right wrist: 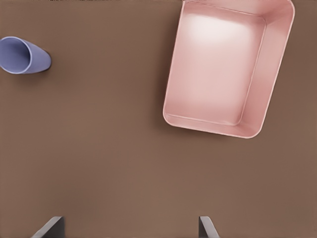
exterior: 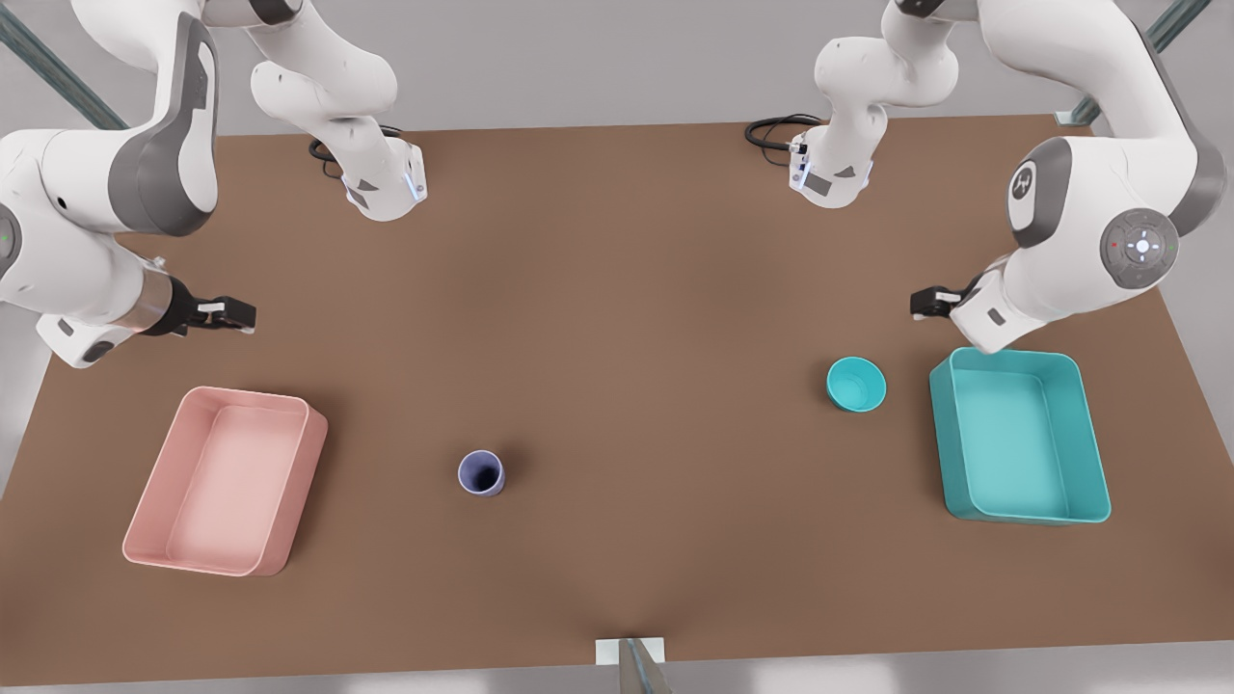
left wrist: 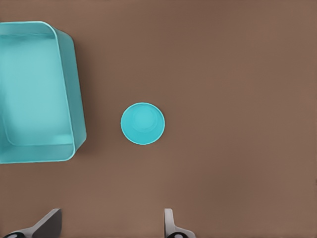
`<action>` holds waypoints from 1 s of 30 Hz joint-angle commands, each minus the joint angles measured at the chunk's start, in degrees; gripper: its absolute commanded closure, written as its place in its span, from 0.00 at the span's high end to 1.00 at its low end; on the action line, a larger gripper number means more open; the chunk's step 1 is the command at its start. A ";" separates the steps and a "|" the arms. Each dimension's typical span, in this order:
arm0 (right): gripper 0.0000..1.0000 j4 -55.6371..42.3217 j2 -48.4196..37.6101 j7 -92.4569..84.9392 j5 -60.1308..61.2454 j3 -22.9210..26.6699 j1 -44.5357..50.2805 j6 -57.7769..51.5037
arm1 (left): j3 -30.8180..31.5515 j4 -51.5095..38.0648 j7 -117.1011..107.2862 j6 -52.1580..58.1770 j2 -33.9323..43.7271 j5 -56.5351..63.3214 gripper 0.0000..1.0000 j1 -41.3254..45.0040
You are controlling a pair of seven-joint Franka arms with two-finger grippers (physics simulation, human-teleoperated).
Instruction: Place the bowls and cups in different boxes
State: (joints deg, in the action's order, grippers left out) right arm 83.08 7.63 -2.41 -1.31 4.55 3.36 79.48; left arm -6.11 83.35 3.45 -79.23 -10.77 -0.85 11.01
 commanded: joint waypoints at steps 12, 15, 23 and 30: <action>1.00 -7.06 29.46 12.51 6.58 -0.42 12.19 30.82 | -0.57 26.42 17.74 -45.48 -13.05 -19.71 1.00 -2.49; 1.00 -6.53 32.71 17.43 9.04 -0.42 14.21 36.27 | -3.47 28.36 20.37 -45.84 -13.14 -19.71 1.00 -3.10; 1.00 -6.79 34.03 20.16 10.72 -0.50 15.62 39.44 | -7.25 33.72 25.30 -50.67 -14.37 -19.19 1.00 -2.93; 1.00 -6.71 37.55 19.90 10.54 -0.42 16.94 41.29 | -7.25 33.90 25.21 -51.11 -16.83 -26.92 1.00 -3.01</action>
State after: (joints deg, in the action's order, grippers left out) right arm 76.38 44.91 11.22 9.18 4.12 20.40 118.37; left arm -13.34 117.28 20.48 -128.22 -27.48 -24.95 8.02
